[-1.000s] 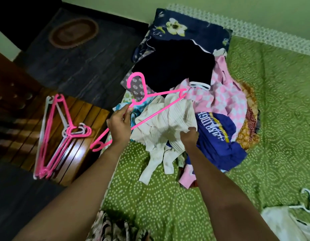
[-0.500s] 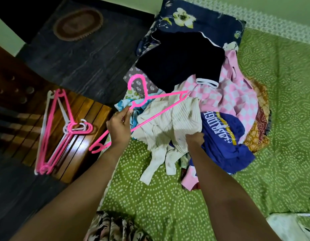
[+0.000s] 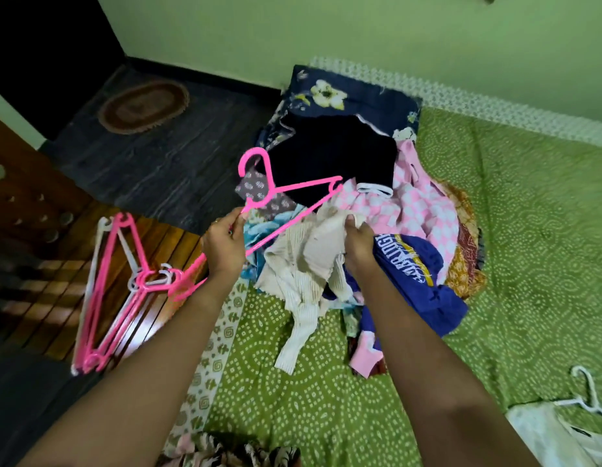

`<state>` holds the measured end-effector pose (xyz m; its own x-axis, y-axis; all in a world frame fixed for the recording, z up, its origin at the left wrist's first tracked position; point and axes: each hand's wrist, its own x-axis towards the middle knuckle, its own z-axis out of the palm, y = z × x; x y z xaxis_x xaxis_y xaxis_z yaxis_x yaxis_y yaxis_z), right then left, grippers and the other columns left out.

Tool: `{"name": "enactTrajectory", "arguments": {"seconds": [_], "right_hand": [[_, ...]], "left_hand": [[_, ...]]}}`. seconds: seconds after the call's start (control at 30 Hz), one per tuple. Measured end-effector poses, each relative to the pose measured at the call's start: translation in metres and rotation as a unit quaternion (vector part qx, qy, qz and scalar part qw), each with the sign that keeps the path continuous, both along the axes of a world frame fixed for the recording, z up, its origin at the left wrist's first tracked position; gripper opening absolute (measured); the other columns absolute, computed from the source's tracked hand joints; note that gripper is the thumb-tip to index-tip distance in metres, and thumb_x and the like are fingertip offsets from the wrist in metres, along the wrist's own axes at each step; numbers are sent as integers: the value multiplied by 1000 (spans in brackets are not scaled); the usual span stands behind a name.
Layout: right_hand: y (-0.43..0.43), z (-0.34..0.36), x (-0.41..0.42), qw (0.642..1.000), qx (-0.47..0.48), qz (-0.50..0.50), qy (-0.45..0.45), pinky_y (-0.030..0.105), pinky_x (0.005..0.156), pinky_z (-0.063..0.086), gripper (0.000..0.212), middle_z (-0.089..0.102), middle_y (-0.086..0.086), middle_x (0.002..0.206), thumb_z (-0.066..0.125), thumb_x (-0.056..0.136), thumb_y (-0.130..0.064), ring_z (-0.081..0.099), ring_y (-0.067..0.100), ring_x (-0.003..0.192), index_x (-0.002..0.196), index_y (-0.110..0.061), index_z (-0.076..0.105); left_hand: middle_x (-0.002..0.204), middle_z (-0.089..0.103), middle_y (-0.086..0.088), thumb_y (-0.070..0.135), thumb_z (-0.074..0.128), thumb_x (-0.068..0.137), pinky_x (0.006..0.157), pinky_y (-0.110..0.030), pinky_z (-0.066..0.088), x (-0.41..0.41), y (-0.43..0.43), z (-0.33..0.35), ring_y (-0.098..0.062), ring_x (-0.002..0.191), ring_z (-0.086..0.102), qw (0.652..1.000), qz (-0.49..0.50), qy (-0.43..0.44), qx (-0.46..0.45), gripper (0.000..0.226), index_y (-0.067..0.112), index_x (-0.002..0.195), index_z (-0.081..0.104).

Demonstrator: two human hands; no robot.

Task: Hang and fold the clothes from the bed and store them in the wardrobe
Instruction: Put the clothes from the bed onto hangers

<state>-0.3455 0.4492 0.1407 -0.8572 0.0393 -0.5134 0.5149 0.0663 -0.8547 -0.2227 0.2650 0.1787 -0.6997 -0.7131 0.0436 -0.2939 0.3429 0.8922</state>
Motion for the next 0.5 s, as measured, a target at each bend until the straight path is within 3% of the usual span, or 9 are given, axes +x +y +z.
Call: {"name": "enactTrajectory", "arguments": {"seconds": [0.13, 0.2, 0.3, 0.4, 0.5], "right_hand": [[-25, 60, 6, 996, -45, 26, 76, 40, 82, 46, 36, 52, 13, 97, 47, 98, -29, 52, 25, 94, 113, 4, 50], [-35, 105, 25, 991, -71, 16, 113, 39, 76, 46, 23, 52, 13, 90, 48, 98, -22, 53, 23, 86, 94, 0, 54], [-48, 158, 40, 986, -119, 3, 118, 38, 68, 43, 21, 51, 12, 79, 49, 98, -19, 52, 24, 78, 79, -10, 52], [-61, 212, 68, 974, -190, -24, 125, 31, 56, 39, 26, 45, 10, 66, 46, 98, -10, 47, 21, 61, 72, -8, 48], [-75, 254, 89, 954, -263, -49, 135, 32, 57, 45, 25, 51, 13, 71, 45, 97, -5, 52, 25, 66, 72, -7, 48]], "left_hand": [[98, 69, -18, 17, 54, 93, 77, -32, 42, 5, -12, 40, -30, 95, 63, 1000, -14, -13, -23, 23, 5, 109, 67], [89, 67, -18, 13, 53, 93, 72, -32, 41, 17, -18, 68, -31, 86, 62, 999, -41, 14, -17, 19, 4, 107, 63], [81, 62, -16, 3, 49, 91, 68, -31, 40, 24, -26, 104, -26, 74, 57, 995, -83, 52, 1, 20, 7, 111, 47], [76, 62, -8, 1, 51, 87, 69, -29, 39, 39, -37, 151, -23, 73, 56, 989, -125, 81, 12, 19, 20, 89, 52], [70, 58, -2, 14, 64, 84, 67, -28, 37, 51, -47, 191, -14, 67, 48, 979, -161, 117, 51, 18, 27, 72, 60]]}}
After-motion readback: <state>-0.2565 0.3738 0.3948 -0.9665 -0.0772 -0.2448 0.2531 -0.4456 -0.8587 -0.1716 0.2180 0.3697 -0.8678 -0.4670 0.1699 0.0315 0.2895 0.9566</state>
